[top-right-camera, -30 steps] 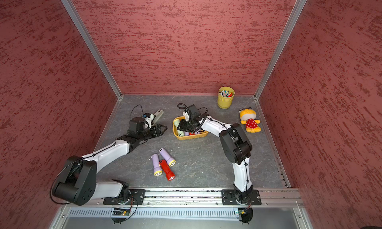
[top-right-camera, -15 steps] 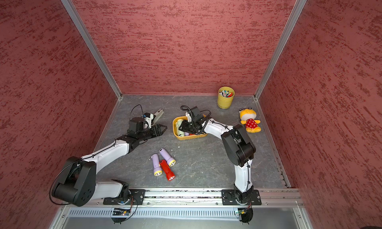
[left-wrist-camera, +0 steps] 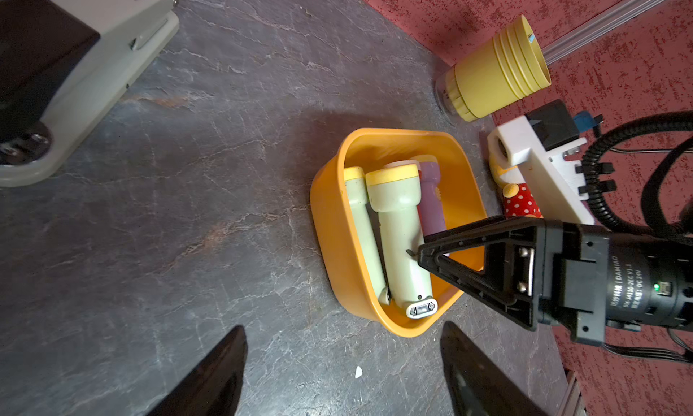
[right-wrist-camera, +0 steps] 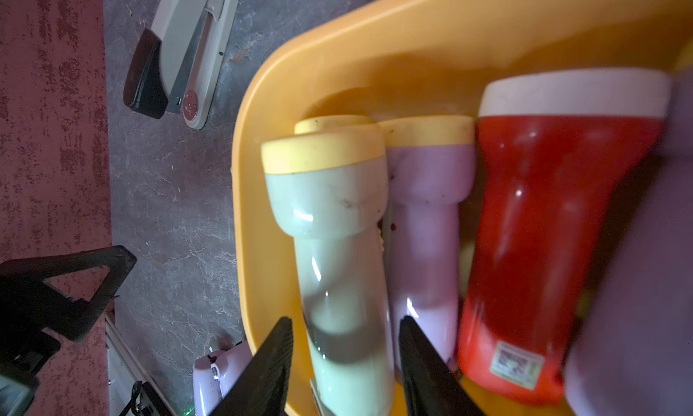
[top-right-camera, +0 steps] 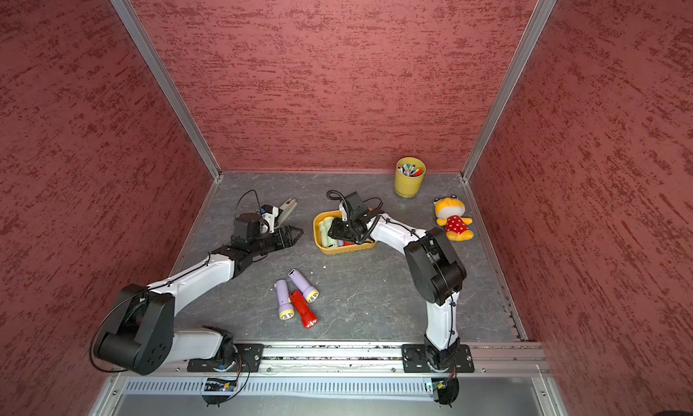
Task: Put the flashlights into the storage boxes
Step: Place the flashlight at the storage box, then adjust the flashlight in the storage box.
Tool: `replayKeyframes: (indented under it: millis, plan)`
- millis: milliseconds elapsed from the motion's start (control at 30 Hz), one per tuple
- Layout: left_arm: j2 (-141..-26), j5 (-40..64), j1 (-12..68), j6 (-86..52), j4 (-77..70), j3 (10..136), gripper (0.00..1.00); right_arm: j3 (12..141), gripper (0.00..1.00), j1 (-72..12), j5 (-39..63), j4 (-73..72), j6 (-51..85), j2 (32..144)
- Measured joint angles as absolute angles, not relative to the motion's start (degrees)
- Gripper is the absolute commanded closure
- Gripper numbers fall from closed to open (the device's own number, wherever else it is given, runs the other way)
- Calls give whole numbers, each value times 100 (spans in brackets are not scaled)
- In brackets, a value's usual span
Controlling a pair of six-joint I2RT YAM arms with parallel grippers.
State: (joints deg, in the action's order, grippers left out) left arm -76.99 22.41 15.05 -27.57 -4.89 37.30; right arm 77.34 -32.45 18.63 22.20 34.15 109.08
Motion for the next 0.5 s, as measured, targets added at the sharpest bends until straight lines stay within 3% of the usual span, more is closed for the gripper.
replayKeyframes:
  millis: [500]
  plan:
    - [-7699,2241,1505,-2755,-486,3732,19,8477,49,-3374,1229,2709,3011,10840]
